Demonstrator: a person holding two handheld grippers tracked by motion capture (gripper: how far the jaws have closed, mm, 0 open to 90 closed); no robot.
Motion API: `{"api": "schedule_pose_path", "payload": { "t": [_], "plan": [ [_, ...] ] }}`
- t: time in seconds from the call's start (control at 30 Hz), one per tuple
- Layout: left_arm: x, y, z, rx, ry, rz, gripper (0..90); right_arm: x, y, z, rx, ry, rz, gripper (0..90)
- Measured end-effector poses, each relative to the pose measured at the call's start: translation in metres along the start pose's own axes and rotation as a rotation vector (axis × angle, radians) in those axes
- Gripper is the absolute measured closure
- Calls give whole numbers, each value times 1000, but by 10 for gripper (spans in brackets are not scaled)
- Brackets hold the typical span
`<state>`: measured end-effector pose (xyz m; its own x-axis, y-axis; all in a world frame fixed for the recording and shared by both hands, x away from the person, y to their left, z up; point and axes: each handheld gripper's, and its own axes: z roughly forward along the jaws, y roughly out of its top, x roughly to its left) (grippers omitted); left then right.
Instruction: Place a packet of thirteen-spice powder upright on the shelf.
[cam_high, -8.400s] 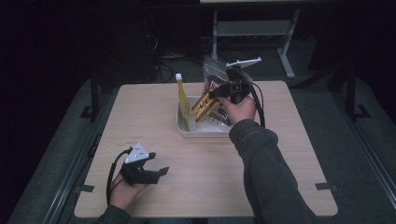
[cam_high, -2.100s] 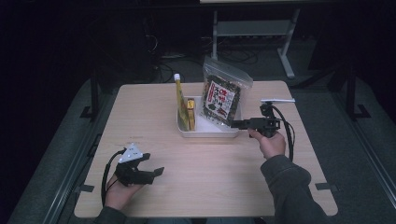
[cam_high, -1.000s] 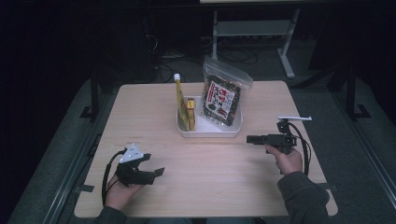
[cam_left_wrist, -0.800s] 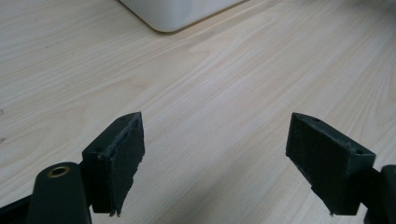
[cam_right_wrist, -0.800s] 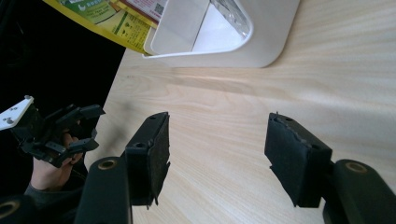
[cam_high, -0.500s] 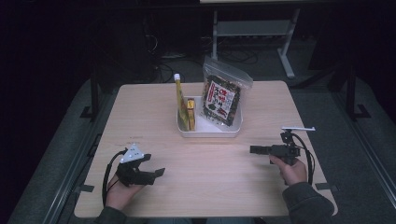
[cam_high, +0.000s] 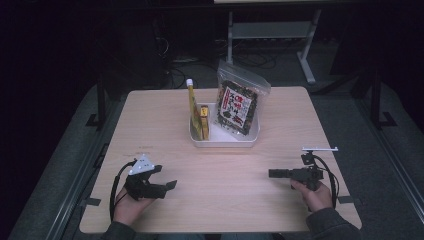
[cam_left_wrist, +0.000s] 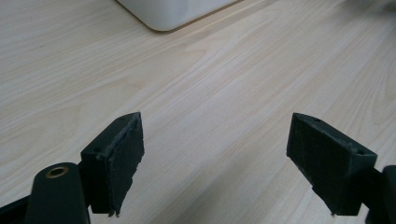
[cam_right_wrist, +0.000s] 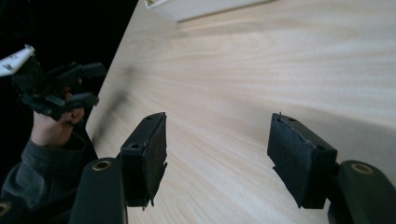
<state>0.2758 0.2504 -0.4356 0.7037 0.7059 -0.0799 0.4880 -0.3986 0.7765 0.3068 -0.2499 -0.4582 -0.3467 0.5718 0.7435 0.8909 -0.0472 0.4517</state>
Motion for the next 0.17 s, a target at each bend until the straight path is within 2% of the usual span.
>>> {"api": "schedule_pose_path", "payload": {
  "t": [0.17],
  "plan": [
    [-1, 0, 0, 2, -1, 1, 184, 3, -6, 0, 12, -4, -31, 341]
  ]
}}
